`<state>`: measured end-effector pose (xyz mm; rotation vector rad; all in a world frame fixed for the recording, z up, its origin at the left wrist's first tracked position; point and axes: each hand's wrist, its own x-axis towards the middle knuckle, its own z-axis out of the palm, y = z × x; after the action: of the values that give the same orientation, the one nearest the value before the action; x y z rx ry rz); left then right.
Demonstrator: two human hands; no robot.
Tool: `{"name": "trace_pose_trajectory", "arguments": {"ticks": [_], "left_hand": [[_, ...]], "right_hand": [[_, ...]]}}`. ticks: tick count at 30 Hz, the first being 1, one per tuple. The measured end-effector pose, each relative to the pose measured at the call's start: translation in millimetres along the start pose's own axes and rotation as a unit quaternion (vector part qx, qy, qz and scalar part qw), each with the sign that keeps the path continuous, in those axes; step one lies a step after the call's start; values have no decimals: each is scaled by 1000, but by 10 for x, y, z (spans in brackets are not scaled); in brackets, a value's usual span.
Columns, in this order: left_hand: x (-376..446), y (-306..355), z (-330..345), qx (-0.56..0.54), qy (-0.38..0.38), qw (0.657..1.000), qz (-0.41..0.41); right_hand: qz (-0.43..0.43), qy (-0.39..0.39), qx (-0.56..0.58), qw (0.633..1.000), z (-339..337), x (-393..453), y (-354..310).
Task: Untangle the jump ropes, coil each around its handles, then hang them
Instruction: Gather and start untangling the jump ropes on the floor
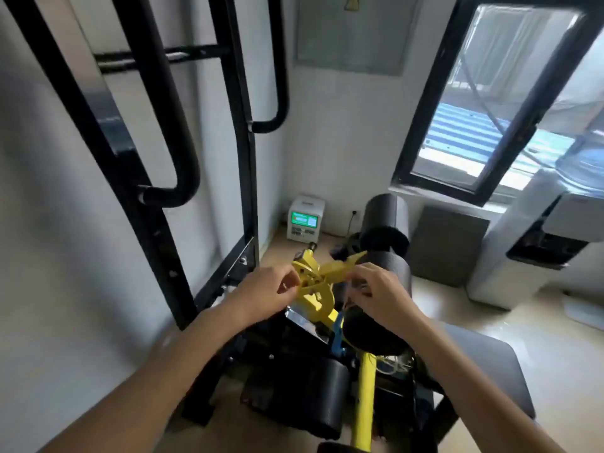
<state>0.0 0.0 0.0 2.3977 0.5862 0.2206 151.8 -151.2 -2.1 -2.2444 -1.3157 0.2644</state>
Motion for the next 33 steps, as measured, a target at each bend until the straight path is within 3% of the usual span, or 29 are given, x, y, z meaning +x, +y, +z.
{"name": "trace_pose_trajectory", "arguments": {"ticks": [3, 6, 8, 12, 16, 19, 22, 24, 26, 28, 30, 33], "left_hand": [[143, 48, 374, 35, -67, 997, -3], [226, 133, 691, 55, -99, 993, 13], [291, 165, 759, 45, -87, 995, 20], [335, 181, 754, 47, -64, 997, 4], [331, 146, 593, 10, -93, 996, -6], [262, 148, 521, -33, -144, 989, -3], [117, 245, 628, -140, -180, 974, 4], [-26, 304, 841, -228, -241, 943, -8], [-237, 356, 1086, -324, -326, 888, -23], [-419, 387, 1314, -386, -384, 838, -43], [-523, 487, 1508, -396, -378, 835, -58], [-581, 861, 1820, -375, -335, 862, -59]], "right_hand": [[82, 10, -58, 995, 69, -109, 536], [134, -103, -118, 979, 198, -169, 945], [127, -127, -165, 970, 277, -123, 1061], [23, -55, -241, 969, 419, -107, 1082], [-40, -20, -66, 997, 335, -54, 700], [-75, 4, 153, 985, 115, -35, 188], [-67, 43, 430, 899, -60, -285, -28], [-19, 86, 544, 835, -67, -569, 18], [62, 146, 585, 796, -38, -886, 149], [165, 209, 543, 796, 15, -1230, 335], [269, 230, 490, 797, 90, -1652, 526], [375, 155, 496, 768, 245, -2356, 726]]}}
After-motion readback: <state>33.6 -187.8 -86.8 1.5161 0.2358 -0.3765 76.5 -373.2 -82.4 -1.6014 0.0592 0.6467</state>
